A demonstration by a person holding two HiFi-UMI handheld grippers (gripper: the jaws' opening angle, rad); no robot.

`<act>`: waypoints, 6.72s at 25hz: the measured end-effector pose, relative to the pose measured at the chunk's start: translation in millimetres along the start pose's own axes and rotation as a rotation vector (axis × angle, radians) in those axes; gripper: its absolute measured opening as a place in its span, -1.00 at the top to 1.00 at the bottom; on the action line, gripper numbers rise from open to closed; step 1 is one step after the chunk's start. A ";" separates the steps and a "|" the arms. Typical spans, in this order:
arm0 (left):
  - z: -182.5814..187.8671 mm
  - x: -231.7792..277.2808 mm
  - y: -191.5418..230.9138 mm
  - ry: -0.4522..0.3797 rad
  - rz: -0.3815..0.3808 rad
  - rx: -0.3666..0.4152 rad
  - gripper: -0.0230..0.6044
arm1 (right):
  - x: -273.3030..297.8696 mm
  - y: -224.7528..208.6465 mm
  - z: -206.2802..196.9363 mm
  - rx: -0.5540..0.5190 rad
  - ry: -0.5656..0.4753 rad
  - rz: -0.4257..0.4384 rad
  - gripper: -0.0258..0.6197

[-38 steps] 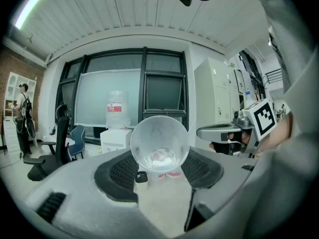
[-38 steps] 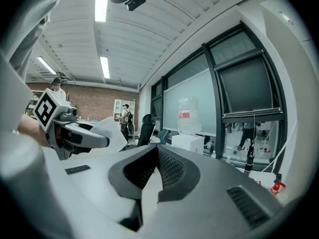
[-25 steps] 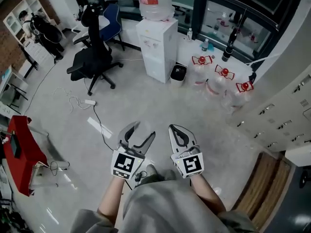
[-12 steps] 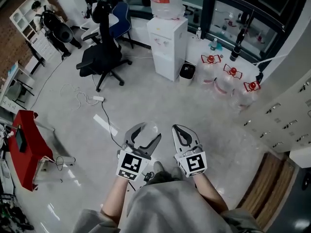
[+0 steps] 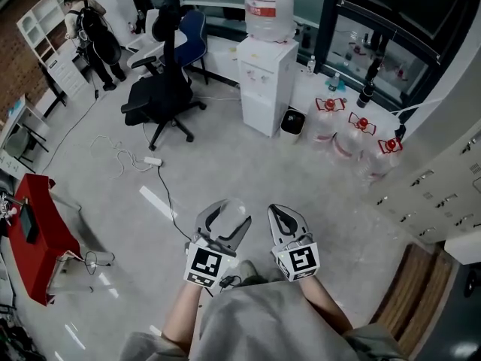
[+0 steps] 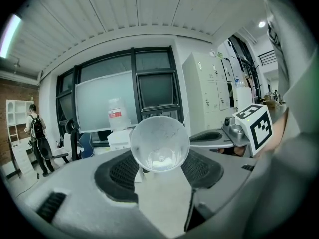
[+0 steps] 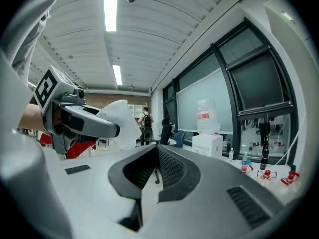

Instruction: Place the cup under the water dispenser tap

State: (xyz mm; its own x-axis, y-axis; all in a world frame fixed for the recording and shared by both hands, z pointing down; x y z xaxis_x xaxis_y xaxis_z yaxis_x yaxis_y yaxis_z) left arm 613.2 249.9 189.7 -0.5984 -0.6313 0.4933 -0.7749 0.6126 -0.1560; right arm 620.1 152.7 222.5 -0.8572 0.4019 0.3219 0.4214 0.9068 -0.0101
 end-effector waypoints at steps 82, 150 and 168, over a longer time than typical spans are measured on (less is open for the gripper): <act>74.3 365.5 353.6 0.147 -0.102 -0.011 0.05 | 407.2 -253.1 86.3 0.171 0.087 -0.087 0.89; 59.9 653.0 499.6 0.355 -0.339 0.286 0.05 | 610.5 -426.4 75.9 0.462 0.166 -0.440 0.88; 5.3 708.6 549.0 0.377 -0.505 0.387 0.05 | 669.0 -414.5 44.3 0.602 0.170 -0.762 0.89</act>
State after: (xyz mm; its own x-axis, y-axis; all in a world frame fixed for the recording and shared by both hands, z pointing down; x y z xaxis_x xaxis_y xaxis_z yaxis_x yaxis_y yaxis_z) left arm -237.2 136.3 449.1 -0.0929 -0.5429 0.8347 -0.9955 0.0350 -0.0881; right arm -141.1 51.3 400.1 -0.7628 -0.2980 0.5738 -0.4881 0.8475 -0.2086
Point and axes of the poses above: the fingertips, and each gripper's own axes: x forward along the fingers, y to its left, z out of its top, the point moved 2 cm from there along -x, backward along the fingers, and after that the axes turned 14 degrees about y, right-handed, at the moved point
